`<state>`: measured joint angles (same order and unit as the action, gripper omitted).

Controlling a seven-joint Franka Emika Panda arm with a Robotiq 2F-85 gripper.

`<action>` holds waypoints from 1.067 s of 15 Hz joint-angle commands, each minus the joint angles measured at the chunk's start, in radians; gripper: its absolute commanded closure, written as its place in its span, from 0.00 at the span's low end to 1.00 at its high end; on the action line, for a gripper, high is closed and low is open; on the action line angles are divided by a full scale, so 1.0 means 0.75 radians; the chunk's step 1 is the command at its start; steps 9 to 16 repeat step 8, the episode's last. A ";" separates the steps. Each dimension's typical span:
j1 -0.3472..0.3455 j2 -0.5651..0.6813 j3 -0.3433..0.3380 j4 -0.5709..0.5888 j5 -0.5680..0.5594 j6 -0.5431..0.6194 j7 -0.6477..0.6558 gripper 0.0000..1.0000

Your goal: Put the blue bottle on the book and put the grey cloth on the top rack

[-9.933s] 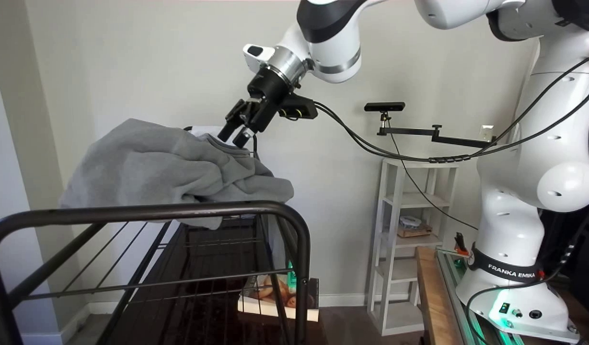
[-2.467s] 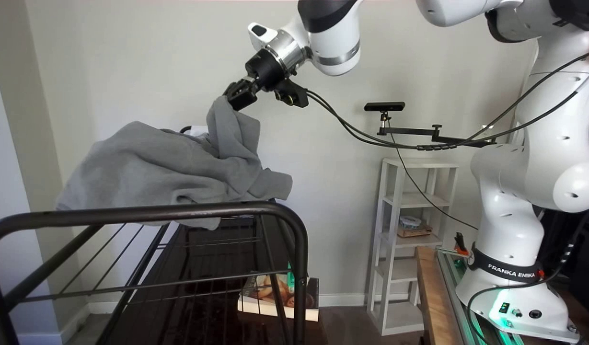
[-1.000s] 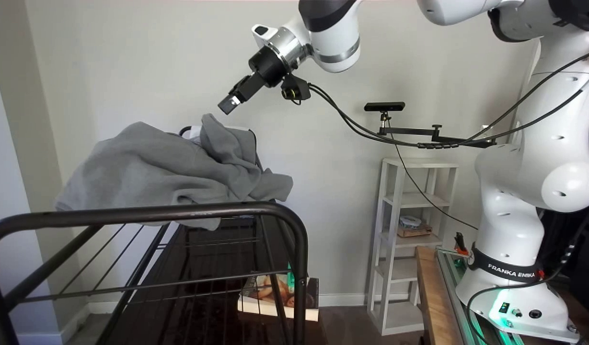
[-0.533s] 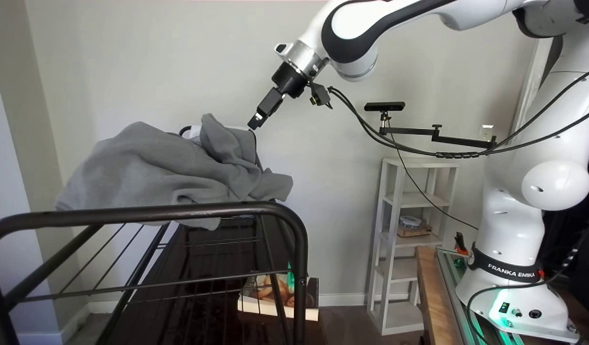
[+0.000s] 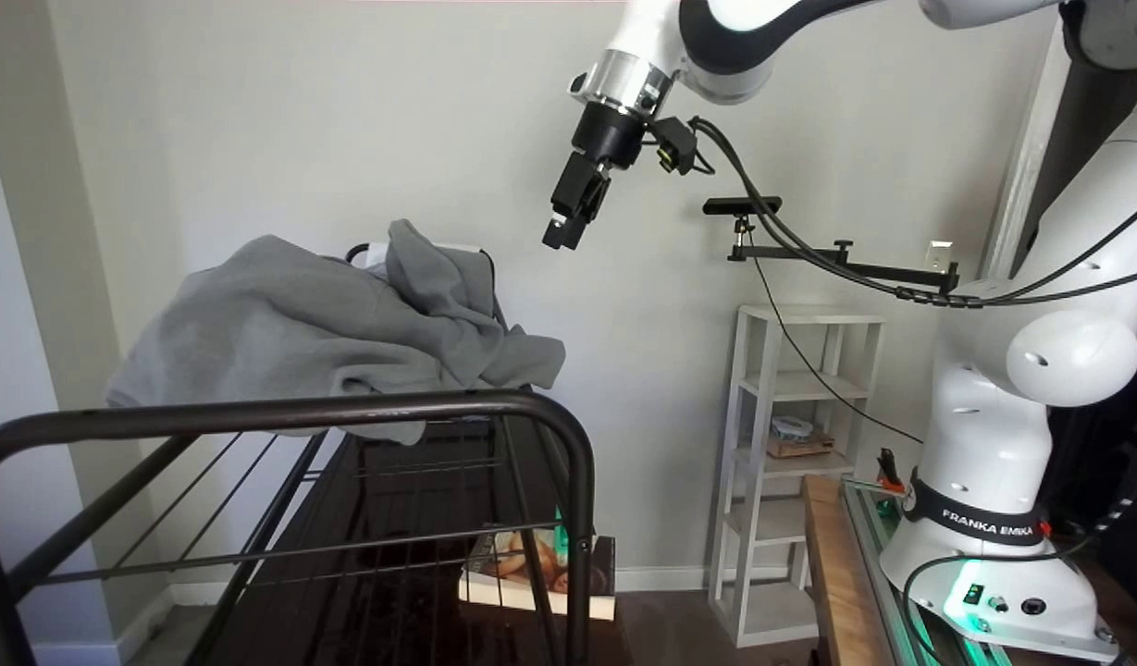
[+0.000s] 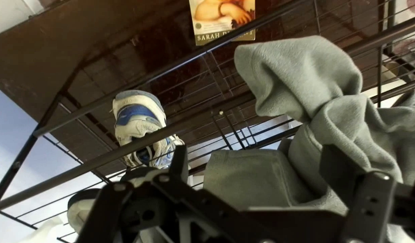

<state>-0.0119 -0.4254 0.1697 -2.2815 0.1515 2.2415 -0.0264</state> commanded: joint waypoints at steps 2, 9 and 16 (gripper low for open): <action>0.042 -0.057 -0.049 -0.027 -0.052 -0.138 0.102 0.00; 0.074 -0.028 -0.081 -0.004 -0.023 -0.127 0.061 0.00; 0.074 -0.028 -0.081 -0.004 -0.023 -0.127 0.061 0.00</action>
